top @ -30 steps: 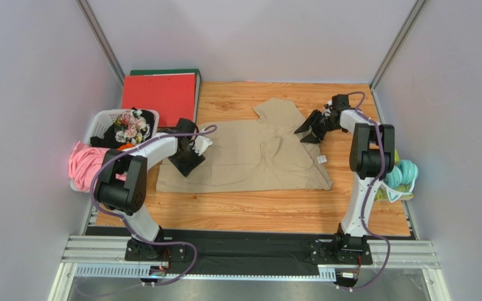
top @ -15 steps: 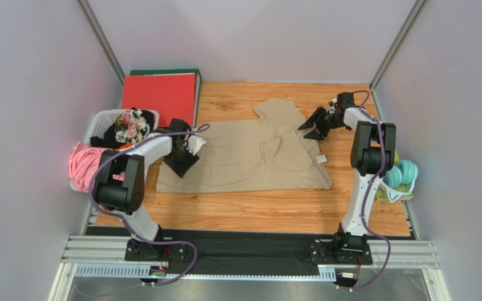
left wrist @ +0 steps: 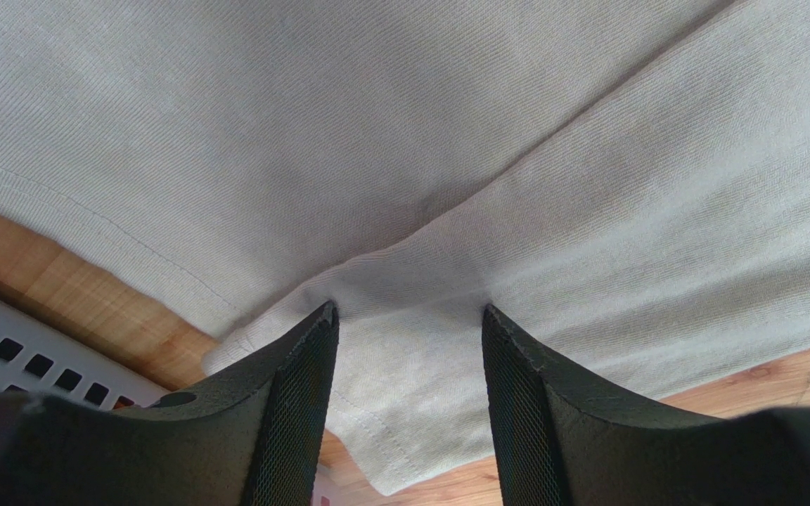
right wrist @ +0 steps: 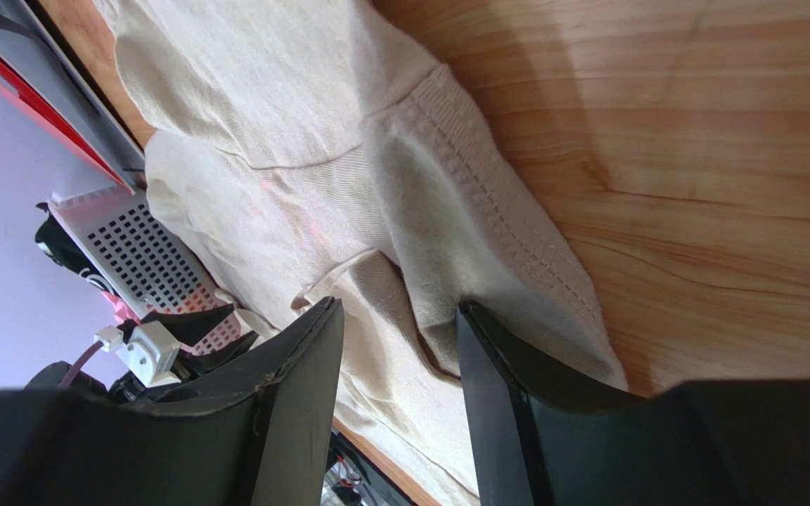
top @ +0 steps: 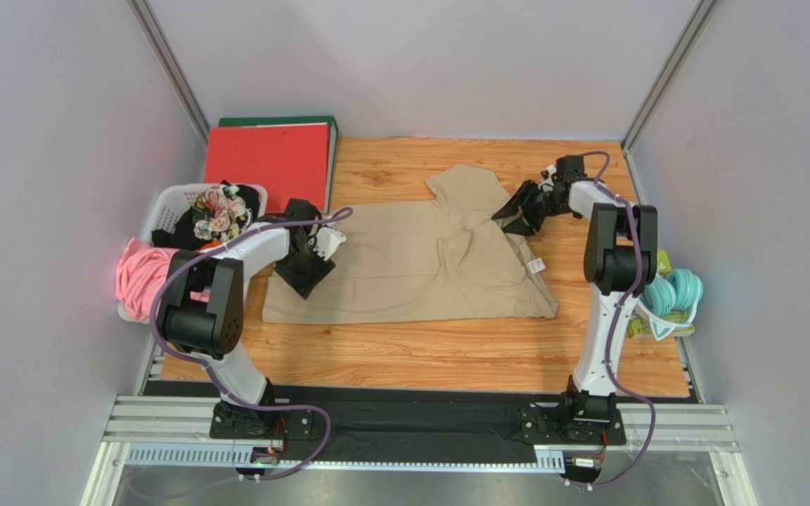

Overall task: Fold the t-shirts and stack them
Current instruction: Fold the tshirt

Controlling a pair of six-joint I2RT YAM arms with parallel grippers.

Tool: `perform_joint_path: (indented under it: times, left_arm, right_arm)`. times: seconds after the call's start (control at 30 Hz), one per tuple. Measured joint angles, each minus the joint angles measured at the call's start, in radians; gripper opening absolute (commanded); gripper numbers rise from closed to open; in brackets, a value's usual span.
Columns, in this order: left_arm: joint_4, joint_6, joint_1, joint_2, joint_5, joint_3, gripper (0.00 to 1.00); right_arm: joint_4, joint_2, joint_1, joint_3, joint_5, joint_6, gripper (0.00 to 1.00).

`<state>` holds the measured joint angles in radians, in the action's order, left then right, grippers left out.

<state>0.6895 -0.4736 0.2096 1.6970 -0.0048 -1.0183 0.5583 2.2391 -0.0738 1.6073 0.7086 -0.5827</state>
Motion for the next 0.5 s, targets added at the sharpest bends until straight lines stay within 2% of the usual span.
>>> perform_joint_path:
  times: [0.27,0.4,0.5]
  left_arm:
    - [0.000,0.000,0.000,0.000,0.000,0.000,0.59]
    - [0.000,-0.001,0.000,0.000,0.000,0.000,0.59]
    - [0.000,-0.001,0.000,0.000,0.000,0.000,0.59]
  right_arm:
    - [-0.015,-0.009,0.012,-0.026,0.008,-0.003,0.48]
    - [-0.016,-0.034,0.012,-0.058,-0.010,-0.003,0.43]
    - [-0.007,-0.042,0.012,-0.063,-0.036,0.002,0.25]
